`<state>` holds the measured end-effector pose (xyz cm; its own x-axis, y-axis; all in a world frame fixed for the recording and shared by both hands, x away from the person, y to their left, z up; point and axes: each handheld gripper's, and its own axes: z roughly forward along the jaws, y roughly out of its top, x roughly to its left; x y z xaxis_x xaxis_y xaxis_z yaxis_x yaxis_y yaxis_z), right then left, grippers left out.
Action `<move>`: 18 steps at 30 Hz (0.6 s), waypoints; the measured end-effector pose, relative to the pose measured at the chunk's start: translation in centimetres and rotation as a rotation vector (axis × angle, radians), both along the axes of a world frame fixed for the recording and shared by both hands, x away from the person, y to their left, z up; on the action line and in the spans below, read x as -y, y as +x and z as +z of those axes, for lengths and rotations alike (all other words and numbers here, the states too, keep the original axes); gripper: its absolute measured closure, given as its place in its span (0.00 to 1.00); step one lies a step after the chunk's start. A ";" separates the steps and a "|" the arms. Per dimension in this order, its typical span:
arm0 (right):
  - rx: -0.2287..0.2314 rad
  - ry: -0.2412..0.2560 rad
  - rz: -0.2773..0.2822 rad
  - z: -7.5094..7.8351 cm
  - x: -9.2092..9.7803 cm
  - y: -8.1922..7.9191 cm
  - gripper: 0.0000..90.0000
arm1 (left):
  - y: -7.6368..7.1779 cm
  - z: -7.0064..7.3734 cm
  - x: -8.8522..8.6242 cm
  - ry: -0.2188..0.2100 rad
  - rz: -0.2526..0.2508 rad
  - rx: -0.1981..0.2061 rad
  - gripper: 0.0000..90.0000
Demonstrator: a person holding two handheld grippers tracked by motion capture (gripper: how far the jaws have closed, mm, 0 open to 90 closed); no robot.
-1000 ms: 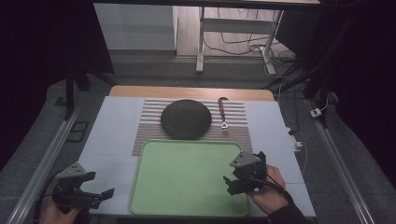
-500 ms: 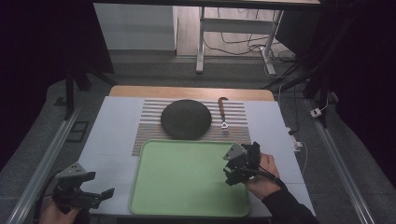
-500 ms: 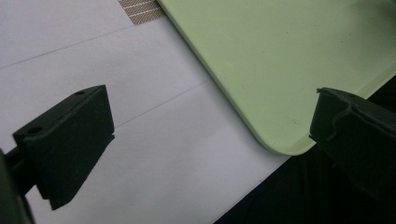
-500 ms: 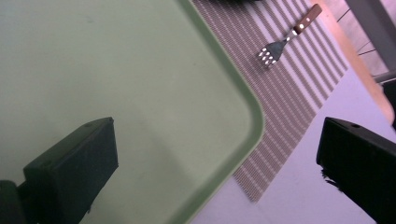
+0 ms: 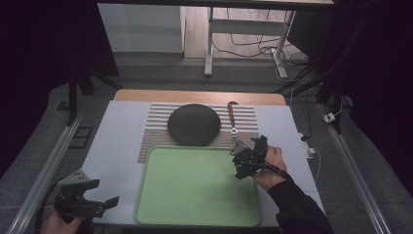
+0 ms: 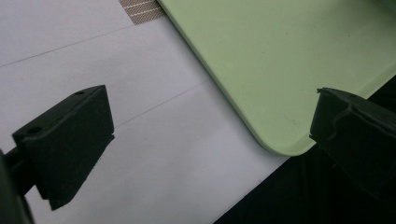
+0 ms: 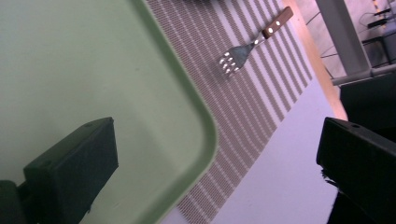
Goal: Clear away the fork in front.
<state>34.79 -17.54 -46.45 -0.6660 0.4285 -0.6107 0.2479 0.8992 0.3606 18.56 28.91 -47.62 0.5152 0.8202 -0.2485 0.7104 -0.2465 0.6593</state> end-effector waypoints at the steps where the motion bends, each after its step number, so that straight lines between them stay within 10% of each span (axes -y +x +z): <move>1: 0.005 -0.006 -0.008 -0.1 -0.1 0.3 0.00 | 0.0 0.0 0.0 -0.001 0.000 0.000 0.00; 18: 0.041 -0.125 -0.006 -1.0 -1.6 5.2 0.03 | 0.0 0.0 0.0 -0.001 -0.003 -0.003 0.00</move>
<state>40.03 -15.96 -47.47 -0.6375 0.3509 -0.6859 0.2404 0.9364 0.2556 18.59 28.91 -47.63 0.5165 0.8185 -0.2514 0.7119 -0.2474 0.6572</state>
